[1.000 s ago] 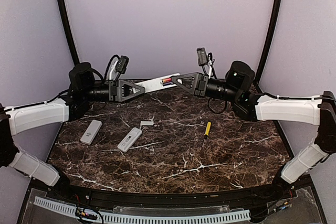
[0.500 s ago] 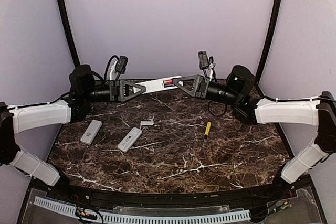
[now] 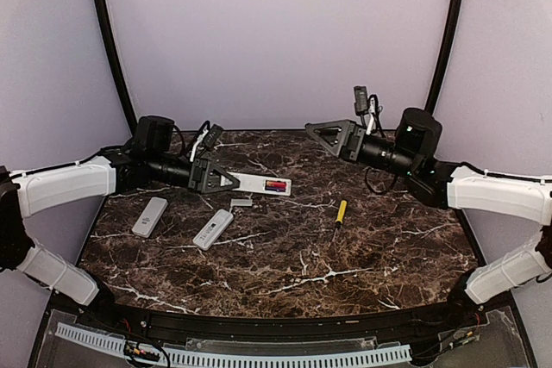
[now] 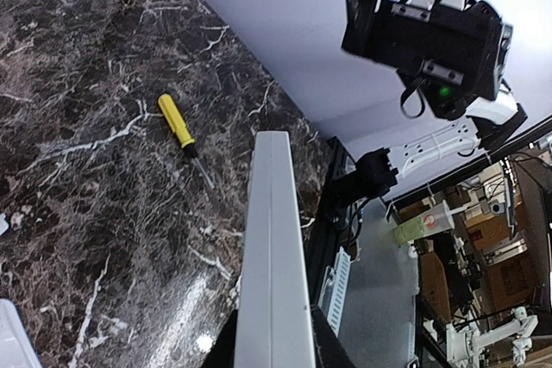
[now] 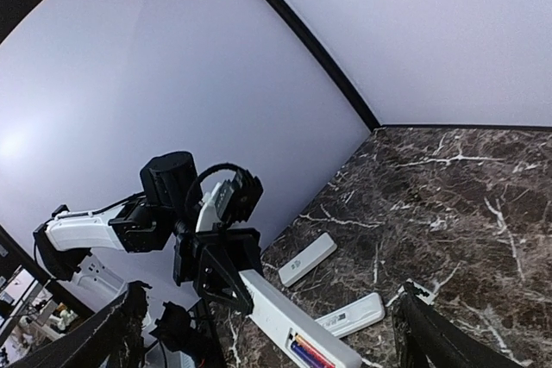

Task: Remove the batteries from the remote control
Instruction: Pass from the right arm to the left, then place the remote control without the battery cover at the center of the board, then pick up the screwdriver from the center of the board.

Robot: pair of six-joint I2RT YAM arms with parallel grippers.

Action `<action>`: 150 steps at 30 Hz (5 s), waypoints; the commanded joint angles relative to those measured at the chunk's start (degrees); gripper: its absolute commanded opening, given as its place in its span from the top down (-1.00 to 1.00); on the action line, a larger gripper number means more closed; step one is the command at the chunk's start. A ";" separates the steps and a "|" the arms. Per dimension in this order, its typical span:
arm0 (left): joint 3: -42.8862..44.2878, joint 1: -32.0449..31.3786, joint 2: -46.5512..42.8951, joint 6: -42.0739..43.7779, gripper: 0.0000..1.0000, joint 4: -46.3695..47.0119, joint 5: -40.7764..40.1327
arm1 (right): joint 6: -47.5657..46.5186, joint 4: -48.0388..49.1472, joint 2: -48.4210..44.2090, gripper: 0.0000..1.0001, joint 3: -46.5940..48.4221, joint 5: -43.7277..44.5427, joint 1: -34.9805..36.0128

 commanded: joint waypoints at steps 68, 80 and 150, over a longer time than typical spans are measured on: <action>26.95 -3.36 22.47 21.12 -0.59 -34.67 -31.86 | -1.32 -41.56 4.58 -0.71 5.09 23.23 -3.61; 20.48 5.14 0.69 14.91 -0.91 -26.94 -40.91 | 2.60 -53.70 17.16 -0.36 12.30 27.97 -3.49; 6.11 -13.79 -3.88 -0.45 -0.74 4.50 -38.17 | 5.30 -42.98 7.67 1.00 21.61 35.42 5.42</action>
